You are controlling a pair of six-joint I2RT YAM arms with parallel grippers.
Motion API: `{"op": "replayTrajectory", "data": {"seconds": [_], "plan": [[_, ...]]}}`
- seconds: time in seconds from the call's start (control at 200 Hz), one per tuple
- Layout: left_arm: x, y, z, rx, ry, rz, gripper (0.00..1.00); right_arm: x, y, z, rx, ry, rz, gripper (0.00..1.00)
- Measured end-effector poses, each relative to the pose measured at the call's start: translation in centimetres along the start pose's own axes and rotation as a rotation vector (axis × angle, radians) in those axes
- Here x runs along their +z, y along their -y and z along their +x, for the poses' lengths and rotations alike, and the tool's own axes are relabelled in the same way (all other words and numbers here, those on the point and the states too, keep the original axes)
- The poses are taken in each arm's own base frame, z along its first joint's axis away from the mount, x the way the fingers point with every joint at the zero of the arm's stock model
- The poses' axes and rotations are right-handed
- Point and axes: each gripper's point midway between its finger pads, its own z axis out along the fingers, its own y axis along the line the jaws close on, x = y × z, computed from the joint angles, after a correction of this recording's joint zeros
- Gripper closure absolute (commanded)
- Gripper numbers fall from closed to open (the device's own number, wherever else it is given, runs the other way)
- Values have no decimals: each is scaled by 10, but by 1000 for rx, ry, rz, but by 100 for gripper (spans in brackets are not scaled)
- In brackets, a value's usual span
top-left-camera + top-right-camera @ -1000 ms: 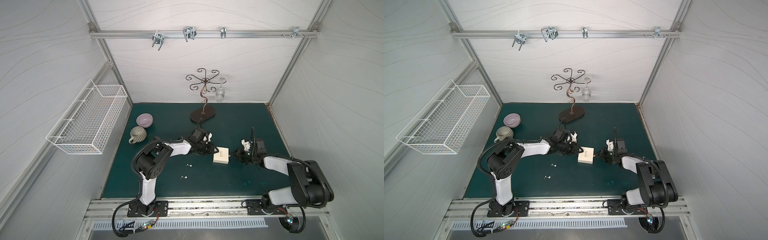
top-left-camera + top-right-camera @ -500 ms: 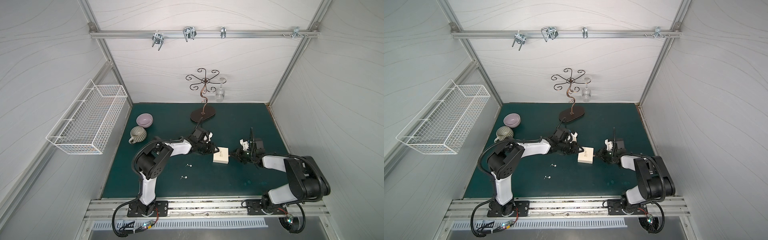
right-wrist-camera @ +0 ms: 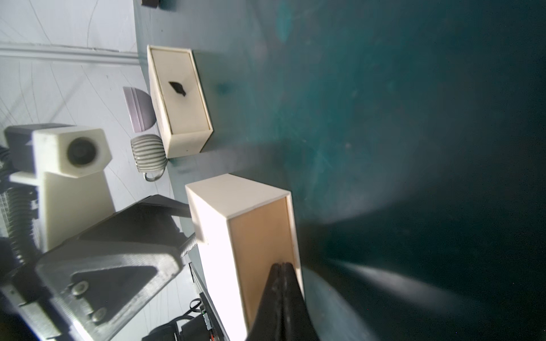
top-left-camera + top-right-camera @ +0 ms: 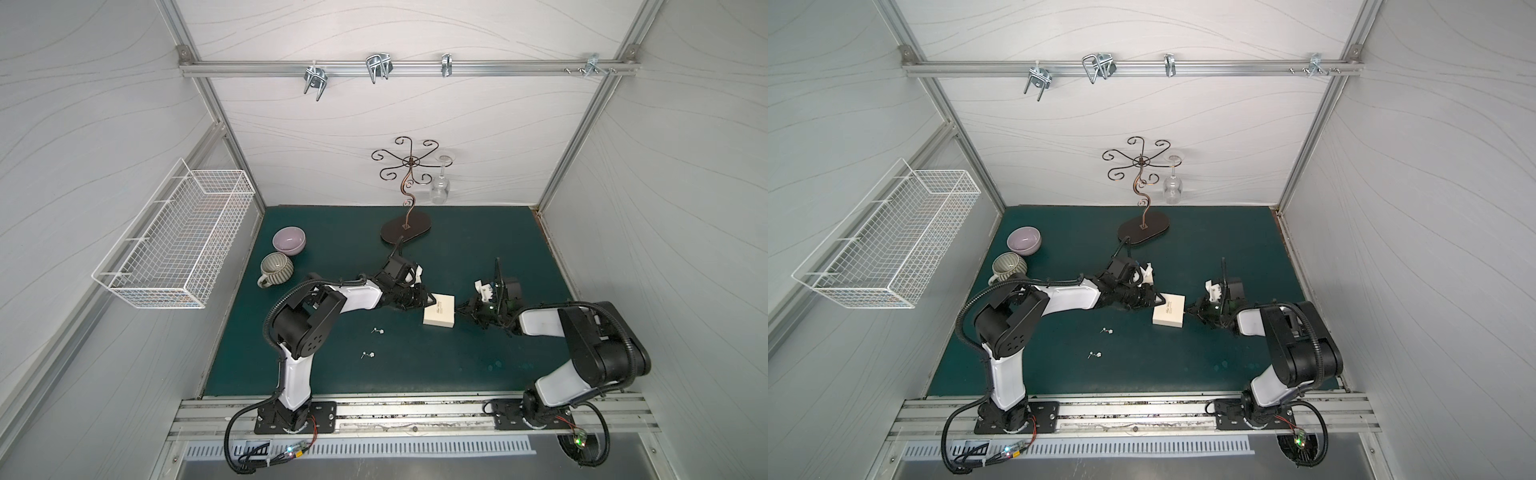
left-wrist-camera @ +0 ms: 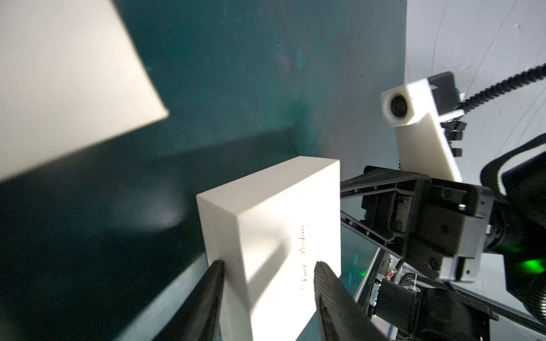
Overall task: Place the earrings into the drawer-style jewelry box
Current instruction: Open the drawer in the jewelry box.
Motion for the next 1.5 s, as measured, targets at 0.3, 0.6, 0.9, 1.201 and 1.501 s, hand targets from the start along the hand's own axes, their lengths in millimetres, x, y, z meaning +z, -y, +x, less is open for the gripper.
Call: {"op": "replayTrajectory", "data": {"seconds": [0.3, 0.6, 0.9, 1.201, 1.501], "plan": [[-13, -18, 11, -25, 29, -76, 52, 15, -16, 2, -58, -31, 11, 100], [-15, -22, 6, -26, 55, -91, 56, 16, -14, 4, -82, -35, 38, 100], [-15, -19, 4, -12, 67, -73, 60, -9, -4, -13, -77, 30, 67, 100], [-15, -18, 4, -9, 68, -69, 61, -27, 7, -20, -69, 59, 95, 100], [-15, -18, 4, -3, 68, -69, 63, -37, 14, -23, -68, 70, 118, 100]]}}
